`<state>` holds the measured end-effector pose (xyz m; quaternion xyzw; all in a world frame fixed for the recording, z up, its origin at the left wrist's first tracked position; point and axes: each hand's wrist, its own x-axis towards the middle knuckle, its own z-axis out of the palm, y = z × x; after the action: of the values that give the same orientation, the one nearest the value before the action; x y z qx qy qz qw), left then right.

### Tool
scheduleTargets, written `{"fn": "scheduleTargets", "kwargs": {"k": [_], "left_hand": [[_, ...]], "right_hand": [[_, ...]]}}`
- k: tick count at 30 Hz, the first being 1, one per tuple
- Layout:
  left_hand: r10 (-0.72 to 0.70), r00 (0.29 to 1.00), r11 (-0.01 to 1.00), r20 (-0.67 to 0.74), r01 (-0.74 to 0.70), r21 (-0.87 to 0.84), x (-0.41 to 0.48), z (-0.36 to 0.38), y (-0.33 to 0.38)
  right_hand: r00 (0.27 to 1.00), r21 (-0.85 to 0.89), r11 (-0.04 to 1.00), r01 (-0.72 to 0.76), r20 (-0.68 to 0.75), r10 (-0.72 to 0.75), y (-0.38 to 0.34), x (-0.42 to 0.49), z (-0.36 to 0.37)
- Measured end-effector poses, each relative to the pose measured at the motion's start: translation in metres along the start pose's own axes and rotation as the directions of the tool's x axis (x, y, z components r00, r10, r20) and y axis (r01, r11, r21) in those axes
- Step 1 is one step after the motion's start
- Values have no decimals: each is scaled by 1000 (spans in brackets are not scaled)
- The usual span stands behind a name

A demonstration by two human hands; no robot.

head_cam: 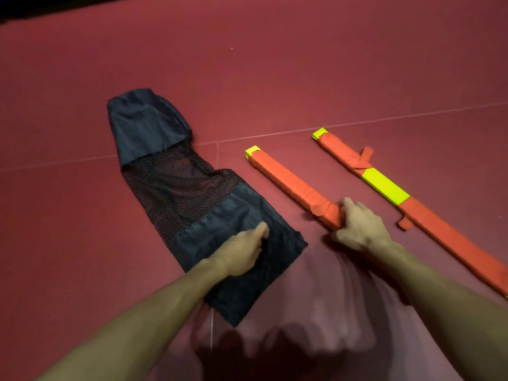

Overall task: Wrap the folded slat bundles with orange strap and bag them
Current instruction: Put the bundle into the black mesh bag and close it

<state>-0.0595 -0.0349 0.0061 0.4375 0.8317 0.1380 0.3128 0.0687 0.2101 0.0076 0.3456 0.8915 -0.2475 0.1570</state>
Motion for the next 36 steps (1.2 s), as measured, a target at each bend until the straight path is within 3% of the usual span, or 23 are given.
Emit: {"fn": "scheduleTargets", "kwargs": {"k": [2, 7, 13, 18, 22, 26, 31, 36], "left_hand": [[37, 993, 991, -110, -51, -126, -2, -8, 1], [76, 969, 984, -236, -111, -138, -3, -28, 3], [-200, 937, 952, -287, 116, -284, -2, -43, 17], [-347, 845, 882, -406, 146, -449, 4, -39, 12], [-352, 829, 854, -435, 94, -511, 3, -40, 17], [-389, 821, 862, -419, 164, -480, -1, -43, 17], [-434, 847, 789, -308, 192, -583, -4, -46, 9], [-482, 810, 700, -333, 128, -703, -8, -53, 13]], "right_hand": [[999, 29, 999, -18, 37, 17, -2, -5, -5], [990, 74, 997, -26, 138, 15, -10, -13, -20], [997, 225, 974, 21, 67, -36, -12, -33, -22], [987, 266, 961, 81, 111, -114, -15, -49, -16], [990, 242, 964, 112, 60, -130, -18, -69, -16], [984, 202, 968, 146, 71, -163, -17, -83, -16], [989, 192, 971, 141, 6, -145, -4, -91, -13], [985, 204, 966, 161, 25, -170, 7, -107, -11]]}}
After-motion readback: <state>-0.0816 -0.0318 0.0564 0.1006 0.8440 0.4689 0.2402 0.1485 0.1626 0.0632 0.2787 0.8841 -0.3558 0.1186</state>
